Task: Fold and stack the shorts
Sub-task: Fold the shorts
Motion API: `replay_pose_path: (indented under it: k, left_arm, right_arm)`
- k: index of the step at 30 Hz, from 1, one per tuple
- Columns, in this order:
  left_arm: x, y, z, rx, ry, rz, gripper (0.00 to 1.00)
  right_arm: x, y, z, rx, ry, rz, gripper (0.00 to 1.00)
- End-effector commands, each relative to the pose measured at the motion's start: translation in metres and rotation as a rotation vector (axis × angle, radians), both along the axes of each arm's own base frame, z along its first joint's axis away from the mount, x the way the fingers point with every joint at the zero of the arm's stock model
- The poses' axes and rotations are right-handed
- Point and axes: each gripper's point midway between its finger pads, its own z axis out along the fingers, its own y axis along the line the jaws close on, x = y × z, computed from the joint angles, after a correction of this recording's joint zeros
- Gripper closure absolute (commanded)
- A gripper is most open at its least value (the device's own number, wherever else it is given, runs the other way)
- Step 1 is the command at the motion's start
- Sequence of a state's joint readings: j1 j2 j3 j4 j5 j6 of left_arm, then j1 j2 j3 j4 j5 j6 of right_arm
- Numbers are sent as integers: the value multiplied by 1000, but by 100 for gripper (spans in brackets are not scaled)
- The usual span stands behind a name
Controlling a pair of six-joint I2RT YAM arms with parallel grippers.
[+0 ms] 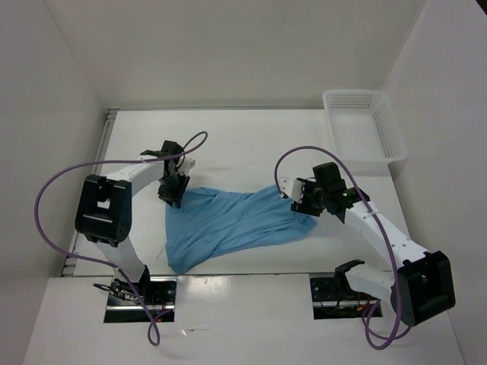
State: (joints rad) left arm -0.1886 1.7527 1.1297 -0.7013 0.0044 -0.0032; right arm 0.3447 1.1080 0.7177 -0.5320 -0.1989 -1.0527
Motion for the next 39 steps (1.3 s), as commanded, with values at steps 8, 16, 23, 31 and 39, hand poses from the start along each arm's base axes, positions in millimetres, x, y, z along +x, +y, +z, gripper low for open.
replay_pose_path:
  k: [8,16,23,31,39]
  left_arm:
    - [-16,0,-19,9,109,-8,91]
    - [12,-1,29,7,-20,-4,100]
    - [34,-3,69,7,-88,-1,100]
    - [38,3,65,35,-62,12,95]
    - [34,17,23,99,-32,32,63]
  right_arm:
    - [1,5,6,-8,-47,42,40]
    - [-12,11,14,-43,-59,133,39]
    - [-21,9,14,-111,-81,230,30]
    - [-11,12,-18,-147,-38,177,29]
    - [-17,28,-22,-125,-47,227,32]
